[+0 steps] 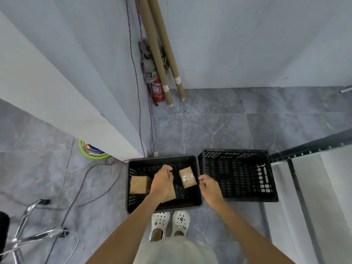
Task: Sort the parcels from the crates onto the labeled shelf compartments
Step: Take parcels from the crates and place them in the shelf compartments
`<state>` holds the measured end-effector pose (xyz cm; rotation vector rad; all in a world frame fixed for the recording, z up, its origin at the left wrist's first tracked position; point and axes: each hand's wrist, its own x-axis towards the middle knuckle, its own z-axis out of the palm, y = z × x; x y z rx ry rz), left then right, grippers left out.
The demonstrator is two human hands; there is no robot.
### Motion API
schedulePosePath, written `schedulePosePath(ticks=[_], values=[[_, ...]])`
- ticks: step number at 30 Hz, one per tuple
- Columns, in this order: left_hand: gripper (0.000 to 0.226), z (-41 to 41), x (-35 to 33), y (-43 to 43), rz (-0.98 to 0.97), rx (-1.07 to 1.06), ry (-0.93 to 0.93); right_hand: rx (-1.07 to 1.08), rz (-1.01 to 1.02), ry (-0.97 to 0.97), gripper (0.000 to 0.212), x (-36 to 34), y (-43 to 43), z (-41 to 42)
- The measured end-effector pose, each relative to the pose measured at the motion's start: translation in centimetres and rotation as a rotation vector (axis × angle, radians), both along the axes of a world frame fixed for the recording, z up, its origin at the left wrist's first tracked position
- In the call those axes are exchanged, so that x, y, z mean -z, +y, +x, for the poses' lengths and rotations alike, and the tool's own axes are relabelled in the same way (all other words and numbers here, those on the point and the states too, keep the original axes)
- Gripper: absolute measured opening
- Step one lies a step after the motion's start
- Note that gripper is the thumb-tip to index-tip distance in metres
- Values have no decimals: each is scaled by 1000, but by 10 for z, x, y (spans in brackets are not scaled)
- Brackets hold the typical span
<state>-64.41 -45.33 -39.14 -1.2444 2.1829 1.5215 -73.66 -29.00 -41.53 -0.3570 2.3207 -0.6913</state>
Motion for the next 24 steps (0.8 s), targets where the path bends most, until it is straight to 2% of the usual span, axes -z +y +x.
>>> schedulePosePath(ticks=[5,13,16,19,22,24], values=[[16,-17,57,3,25,-44,-73,-32,74,-35,22,56,-11,-6],[20,-44,228,0,100,-91,-117,-30,213,-45,29,235,-41,-12],[19,-49,299,-2,88,-133,-118,-18,277,-11,45,306,-53,-15],[20,-44,365,2,82,-160,-158,-15,346,-20,71,375,-57,-16],[22,-37,409,9,107,-145,-204,-56,495,-25,99,426,-55,-14],[22,-34,427,12,125,-162,-217,-129,574,67,106,445,-52,-10]])
